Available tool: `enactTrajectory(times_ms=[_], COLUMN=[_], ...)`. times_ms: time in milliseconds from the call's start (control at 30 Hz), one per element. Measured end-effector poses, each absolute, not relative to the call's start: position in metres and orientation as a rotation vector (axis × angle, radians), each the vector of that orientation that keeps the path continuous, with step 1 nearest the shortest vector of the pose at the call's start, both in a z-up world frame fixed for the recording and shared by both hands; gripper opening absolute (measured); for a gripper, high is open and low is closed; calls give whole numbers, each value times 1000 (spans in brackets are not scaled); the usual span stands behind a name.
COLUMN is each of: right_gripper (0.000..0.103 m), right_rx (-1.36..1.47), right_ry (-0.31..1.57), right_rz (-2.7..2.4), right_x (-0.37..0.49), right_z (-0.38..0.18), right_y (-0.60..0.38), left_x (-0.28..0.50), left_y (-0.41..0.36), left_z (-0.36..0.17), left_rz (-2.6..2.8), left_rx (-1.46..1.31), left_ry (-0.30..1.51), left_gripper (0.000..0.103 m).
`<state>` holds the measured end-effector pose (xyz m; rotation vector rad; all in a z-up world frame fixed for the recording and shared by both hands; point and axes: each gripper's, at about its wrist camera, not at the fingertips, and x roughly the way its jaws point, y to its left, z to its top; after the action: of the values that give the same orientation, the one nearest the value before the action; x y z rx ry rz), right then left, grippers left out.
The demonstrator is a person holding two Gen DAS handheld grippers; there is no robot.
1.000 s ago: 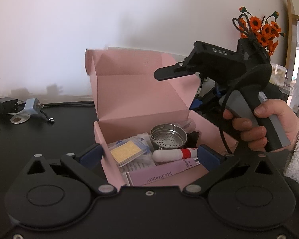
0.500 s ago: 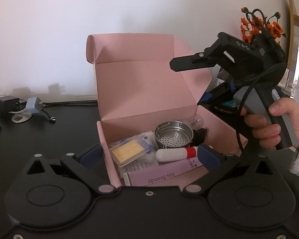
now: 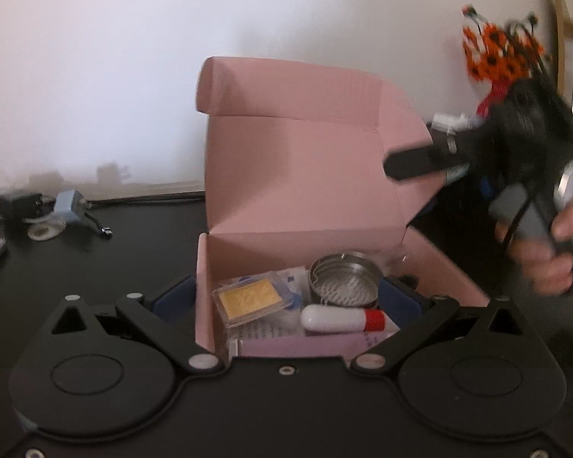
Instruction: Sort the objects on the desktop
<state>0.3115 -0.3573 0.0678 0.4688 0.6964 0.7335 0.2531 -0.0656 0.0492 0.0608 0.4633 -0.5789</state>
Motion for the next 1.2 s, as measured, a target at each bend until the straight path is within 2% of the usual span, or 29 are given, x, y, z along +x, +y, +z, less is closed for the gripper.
enactTrajectory(times_ms=[367, 600, 1200], right_gripper=[102, 102, 102], right_rx=[517, 503, 226], right_ry=[663, 599, 480], right_rz=[747, 771, 757], right_x=[339, 357, 342], right_z=[75, 102, 146], right_y=[-366, -363, -304], left_x=[249, 249, 261], left_y=[-68, -70, -57], left_z=[49, 50, 48], left_rz=[-569, -555, -519], left_rx=[76, 86, -11], left_ry=[463, 482, 589], left_gripper=[103, 103, 103])
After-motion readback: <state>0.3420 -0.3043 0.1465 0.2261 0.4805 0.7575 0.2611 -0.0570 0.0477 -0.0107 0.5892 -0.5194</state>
